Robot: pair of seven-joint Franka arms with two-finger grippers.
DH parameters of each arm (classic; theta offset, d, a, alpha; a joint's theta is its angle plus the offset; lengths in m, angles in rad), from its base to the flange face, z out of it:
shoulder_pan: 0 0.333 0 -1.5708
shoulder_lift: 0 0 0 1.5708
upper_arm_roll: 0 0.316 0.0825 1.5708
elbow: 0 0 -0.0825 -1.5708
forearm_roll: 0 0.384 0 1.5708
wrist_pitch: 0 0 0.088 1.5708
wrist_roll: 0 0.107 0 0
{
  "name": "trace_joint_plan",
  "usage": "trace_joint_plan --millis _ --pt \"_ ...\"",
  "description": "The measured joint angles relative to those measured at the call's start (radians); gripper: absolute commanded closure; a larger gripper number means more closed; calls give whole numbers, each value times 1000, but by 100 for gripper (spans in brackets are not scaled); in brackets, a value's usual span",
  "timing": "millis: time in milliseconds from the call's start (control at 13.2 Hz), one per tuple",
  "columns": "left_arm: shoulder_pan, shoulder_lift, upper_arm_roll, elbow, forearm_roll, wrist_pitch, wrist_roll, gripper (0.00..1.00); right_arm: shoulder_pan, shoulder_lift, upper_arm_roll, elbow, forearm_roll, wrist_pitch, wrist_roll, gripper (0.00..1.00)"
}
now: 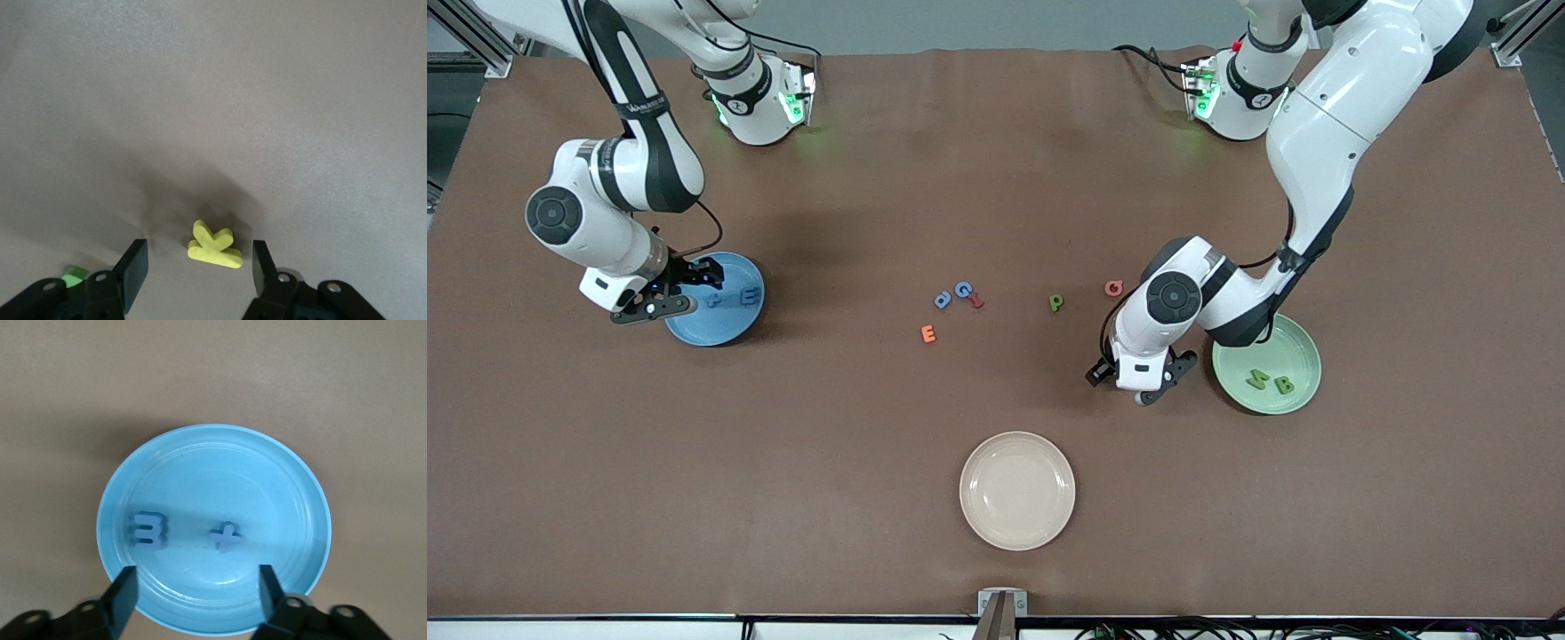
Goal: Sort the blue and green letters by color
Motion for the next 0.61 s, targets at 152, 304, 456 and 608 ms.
trace_joint_plan --millis 152,304,456,608 --pt "0 11 1 1 0 19 -1 40 21 -1 6 0 21 0 25 0" --pt "1 11 1 1 0 18 -2 78 99 -3 8 2 46 1 138 0" --pt "2 10 1 3 0 21 -2 100 224 -4 13 12 50 10 351 0" --pt "2 6 0 7 0 18 -2 100 355 -4 19 40 52 19 588 0"
